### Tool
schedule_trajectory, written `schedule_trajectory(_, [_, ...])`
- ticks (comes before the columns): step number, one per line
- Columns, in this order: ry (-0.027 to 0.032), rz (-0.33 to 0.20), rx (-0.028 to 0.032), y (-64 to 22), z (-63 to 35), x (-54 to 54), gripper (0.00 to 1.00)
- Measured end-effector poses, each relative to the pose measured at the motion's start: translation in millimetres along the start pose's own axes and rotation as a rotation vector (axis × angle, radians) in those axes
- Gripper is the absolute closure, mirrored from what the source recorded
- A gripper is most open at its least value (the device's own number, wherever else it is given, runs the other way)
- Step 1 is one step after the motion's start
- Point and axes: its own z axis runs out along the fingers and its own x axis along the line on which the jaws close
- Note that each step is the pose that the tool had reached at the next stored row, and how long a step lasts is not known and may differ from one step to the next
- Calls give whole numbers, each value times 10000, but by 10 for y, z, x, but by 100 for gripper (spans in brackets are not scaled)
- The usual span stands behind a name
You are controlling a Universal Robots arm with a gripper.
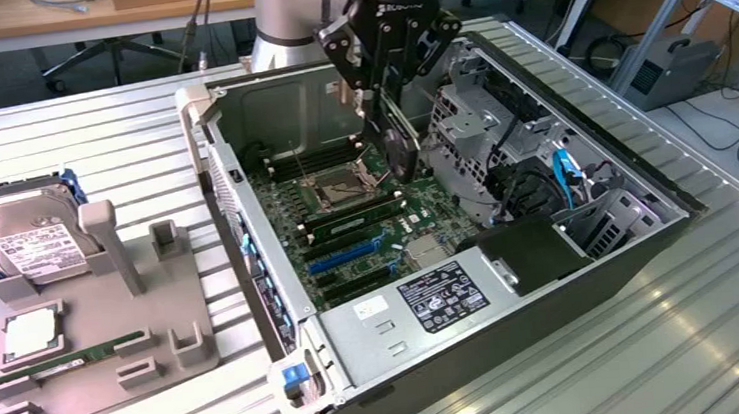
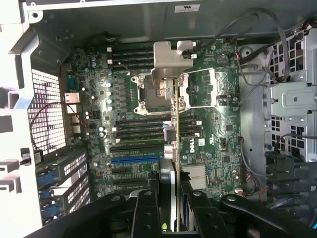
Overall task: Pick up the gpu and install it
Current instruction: 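Pick up the gpu and move the gpu toward the slot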
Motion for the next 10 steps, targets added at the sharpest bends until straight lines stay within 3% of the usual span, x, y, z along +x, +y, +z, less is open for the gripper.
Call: schedule_trajectory(10, [-1,0,6,7,62,-91,73])
